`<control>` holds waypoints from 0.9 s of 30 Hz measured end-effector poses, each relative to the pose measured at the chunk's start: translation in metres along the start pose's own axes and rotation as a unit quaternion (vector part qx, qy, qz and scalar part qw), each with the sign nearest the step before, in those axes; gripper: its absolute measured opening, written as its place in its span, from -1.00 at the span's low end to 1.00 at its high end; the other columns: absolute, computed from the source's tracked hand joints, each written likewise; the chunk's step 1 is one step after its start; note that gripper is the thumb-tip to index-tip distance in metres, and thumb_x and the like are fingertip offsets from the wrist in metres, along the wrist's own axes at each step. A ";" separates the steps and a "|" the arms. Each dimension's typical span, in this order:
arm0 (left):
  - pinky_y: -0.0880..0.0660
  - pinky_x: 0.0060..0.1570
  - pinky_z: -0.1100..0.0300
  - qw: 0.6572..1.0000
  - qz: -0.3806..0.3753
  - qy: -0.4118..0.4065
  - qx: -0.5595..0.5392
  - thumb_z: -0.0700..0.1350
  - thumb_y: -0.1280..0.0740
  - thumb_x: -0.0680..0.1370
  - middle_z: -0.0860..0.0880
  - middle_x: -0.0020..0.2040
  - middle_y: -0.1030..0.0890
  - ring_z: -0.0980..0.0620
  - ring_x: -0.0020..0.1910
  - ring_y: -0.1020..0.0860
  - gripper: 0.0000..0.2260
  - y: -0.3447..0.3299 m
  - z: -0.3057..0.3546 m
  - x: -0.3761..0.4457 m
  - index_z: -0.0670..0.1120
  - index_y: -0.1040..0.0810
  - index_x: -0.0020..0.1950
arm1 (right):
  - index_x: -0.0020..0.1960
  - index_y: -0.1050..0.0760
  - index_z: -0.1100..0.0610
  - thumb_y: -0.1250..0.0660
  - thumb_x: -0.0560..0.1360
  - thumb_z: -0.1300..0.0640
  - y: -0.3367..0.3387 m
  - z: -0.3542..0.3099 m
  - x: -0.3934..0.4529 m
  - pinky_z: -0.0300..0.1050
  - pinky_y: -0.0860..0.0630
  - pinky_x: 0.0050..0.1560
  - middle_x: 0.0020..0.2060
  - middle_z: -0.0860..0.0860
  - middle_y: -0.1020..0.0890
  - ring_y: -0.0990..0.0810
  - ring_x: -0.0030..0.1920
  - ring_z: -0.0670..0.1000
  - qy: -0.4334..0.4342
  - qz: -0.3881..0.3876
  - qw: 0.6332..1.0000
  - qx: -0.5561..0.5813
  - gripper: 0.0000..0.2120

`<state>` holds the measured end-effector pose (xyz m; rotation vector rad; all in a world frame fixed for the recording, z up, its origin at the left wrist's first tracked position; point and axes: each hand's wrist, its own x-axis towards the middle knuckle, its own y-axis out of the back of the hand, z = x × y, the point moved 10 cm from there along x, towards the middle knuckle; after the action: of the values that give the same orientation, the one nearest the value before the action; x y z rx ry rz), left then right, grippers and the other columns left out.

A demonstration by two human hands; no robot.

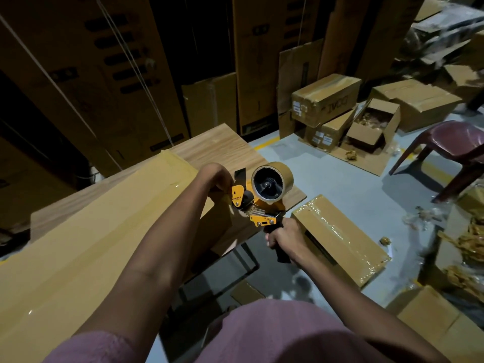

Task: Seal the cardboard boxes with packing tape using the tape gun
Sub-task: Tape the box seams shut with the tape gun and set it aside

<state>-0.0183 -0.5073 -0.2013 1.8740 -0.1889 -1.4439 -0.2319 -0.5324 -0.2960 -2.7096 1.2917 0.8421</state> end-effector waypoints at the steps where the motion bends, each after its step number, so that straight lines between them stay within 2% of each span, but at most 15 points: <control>1: -0.42 -0.33 0.17 1.000 0.009 0.006 0.010 -0.28 -0.20 0.65 -0.10 -0.16 -0.58 0.00 -0.31 -0.49 -0.81 0.003 0.000 -0.001 -0.21 -0.61 0.07 | -0.03 -0.49 0.48 -0.30 0.22 0.55 0.000 0.000 0.000 -0.04 -0.56 -0.32 -0.35 0.18 -0.62 -0.62 -0.36 0.07 0.000 0.000 1.000 -0.004 -0.68; 4: -0.42 -0.24 0.17 0.999 0.045 0.023 0.016 -0.23 -0.24 0.65 -0.17 -0.08 -0.63 0.00 -0.33 -0.47 -0.78 0.009 -0.002 0.004 -0.24 -0.66 0.15 | -0.10 -0.53 0.41 -0.31 0.21 0.53 -0.001 -0.001 -0.001 -0.05 -0.58 -0.31 -0.36 0.14 -0.65 -0.63 -0.35 0.06 0.001 -0.002 1.000 -0.030 -0.73; 8: -0.40 -0.09 0.13 0.997 0.072 0.037 0.006 -0.24 -0.27 0.62 -0.09 -0.20 -0.52 0.01 -0.36 -0.42 -0.80 0.013 -0.002 0.006 -0.17 -0.60 -0.17 | -0.17 -0.53 0.39 -0.32 0.15 0.49 0.000 -0.006 -0.001 -0.09 -0.54 -0.36 -0.41 0.12 -0.64 -0.62 -0.39 0.07 -0.008 0.005 0.999 -0.042 -0.75; 9: -0.41 -0.08 0.14 0.997 0.074 0.036 -0.005 -0.26 -0.26 0.62 -0.09 -0.22 -0.51 0.02 -0.37 -0.42 -0.80 0.013 -0.002 0.007 -0.17 -0.59 -0.17 | -0.17 -0.52 0.42 -0.31 0.15 0.48 0.001 -0.008 -0.001 -0.11 -0.52 -0.38 -0.42 0.13 -0.64 -0.61 -0.41 0.07 -0.009 0.008 0.999 -0.045 -0.75; 11: -0.48 0.11 0.17 0.996 0.077 0.034 -0.037 -0.31 -0.24 0.62 -0.08 -0.25 -0.48 -0.02 -0.27 -0.46 -0.82 0.012 -0.002 0.008 -0.14 -0.61 -0.02 | -0.17 -0.52 0.47 -0.29 0.13 0.48 0.001 -0.009 0.001 -0.07 -0.53 -0.37 -0.43 0.16 -0.63 -0.60 -0.41 0.10 -0.012 0.009 0.999 -0.047 -0.74; 13: -0.43 0.36 0.07 0.994 0.085 0.038 -0.063 -0.35 -0.20 0.62 -0.08 -0.27 -0.42 -0.07 -0.12 -0.45 -0.80 0.010 -0.003 0.010 -0.12 -0.57 0.04 | -0.19 -0.54 0.47 -0.29 0.11 0.47 0.002 -0.010 0.005 -0.04 -0.54 -0.35 -0.44 0.18 -0.63 -0.60 -0.41 0.12 -0.013 0.009 0.998 -0.056 -0.73; 16: -0.44 0.35 -0.01 0.989 0.101 0.044 -0.094 -0.35 -0.20 0.59 -0.12 -0.26 -0.43 -0.10 -0.14 -0.43 -0.82 0.010 -0.006 0.015 -0.18 -0.55 -0.13 | -0.27 -0.57 0.40 -0.30 0.02 0.40 0.003 -0.010 0.013 -0.01 -0.56 -0.35 -0.45 0.17 -0.63 -0.61 -0.41 0.13 -0.013 0.006 0.997 -0.080 -0.72; 18: -0.40 0.41 -0.08 0.990 0.099 0.042 -0.094 -0.32 -0.22 0.60 -0.14 -0.14 -0.48 -0.11 -0.06 -0.43 -0.83 0.010 -0.007 0.017 -0.18 -0.59 -0.04 | -0.28 -0.57 0.38 -0.30 -0.05 0.33 0.005 -0.009 0.019 0.07 -0.58 -0.33 -0.43 0.18 -0.65 -0.62 -0.39 0.16 -0.010 0.009 0.996 -0.088 -0.66; 19: -0.44 0.35 -0.03 0.990 0.097 0.040 -0.089 -0.31 -0.23 0.60 -0.14 -0.11 -0.48 -0.10 -0.06 -0.43 -0.85 0.010 -0.007 0.016 -0.16 -0.58 -0.01 | -0.29 -0.56 0.37 -0.29 -0.05 0.32 0.006 -0.010 0.019 0.09 -0.60 -0.33 -0.43 0.19 -0.65 -0.63 -0.39 0.17 -0.010 0.012 0.995 -0.097 -0.66; 20: -0.52 0.19 0.05 0.991 0.097 0.038 -0.081 -0.32 -0.25 0.59 -0.12 -0.16 -0.48 -0.08 -0.10 -0.45 -0.87 0.011 -0.008 0.016 -0.16 -0.56 -0.04 | -0.31 -0.55 0.35 -0.29 -0.03 0.33 0.007 -0.013 0.017 0.08 -0.59 -0.35 -0.44 0.18 -0.65 -0.63 -0.40 0.16 -0.007 0.016 0.994 -0.105 -0.71; 21: -0.54 -0.06 0.13 0.992 0.101 0.036 -0.067 -0.32 -0.27 0.58 -0.10 -0.23 -0.47 -0.06 -0.20 -0.46 -0.87 0.013 -0.008 0.014 -0.17 -0.56 -0.13 | -0.35 -0.53 0.32 -0.30 0.02 0.37 0.008 -0.019 0.014 0.03 -0.56 -0.40 -0.45 0.17 -0.65 -0.62 -0.43 0.13 -0.003 0.021 0.993 -0.119 -0.80; 22: -0.46 -0.27 0.17 0.993 0.100 0.038 -0.051 -0.33 -0.30 0.56 -0.08 -0.29 -0.47 -0.03 -0.31 -0.45 -0.83 0.014 -0.010 0.012 -0.18 -0.55 -0.23 | -0.38 -0.51 0.28 -0.30 0.07 0.41 0.010 -0.025 0.010 -0.07 -0.51 -0.44 -0.48 0.15 -0.63 -0.60 -0.46 0.09 0.002 0.024 0.991 -0.132 -0.86; 23: -0.38 -0.39 0.18 0.994 0.095 0.041 -0.038 -0.33 -0.32 0.54 -0.07 -0.32 -0.47 0.00 -0.39 -0.43 -0.78 0.014 -0.011 0.012 -0.16 -0.53 -0.30 | -0.39 -0.51 0.27 -0.29 0.12 0.44 0.011 -0.029 0.008 -0.14 -0.47 -0.44 -0.49 0.14 -0.62 -0.58 -0.49 0.05 0.003 0.026 0.990 -0.140 -0.86; 25: -0.35 -0.41 0.19 0.995 0.086 0.041 -0.018 -0.30 -0.32 0.56 -0.06 -0.33 -0.49 0.01 -0.40 -0.43 -0.75 0.014 -0.012 0.014 -0.14 -0.52 -0.33 | -0.37 -0.53 0.27 -0.28 0.15 0.47 0.015 -0.032 0.007 -0.22 -0.44 -0.46 -0.54 0.11 -0.59 -0.55 -0.54 0.00 0.000 0.029 0.989 -0.147 -0.85; 27: -0.38 -0.33 0.16 0.996 0.083 0.039 -0.006 -0.23 -0.32 0.59 -0.06 -0.29 -0.50 -0.05 -0.30 -0.45 -0.77 0.016 -0.012 0.013 -0.15 -0.54 -0.28 | -0.34 -0.55 0.30 -0.27 0.16 0.47 0.017 -0.032 0.007 -0.21 -0.44 -0.45 -0.53 0.15 -0.60 -0.56 -0.54 0.02 -0.003 0.030 0.989 -0.147 -0.85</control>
<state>0.0015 -0.5201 -0.2007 1.8546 -0.2895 -1.2552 -0.2260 -0.5570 -0.2685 -2.8926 1.3520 1.1306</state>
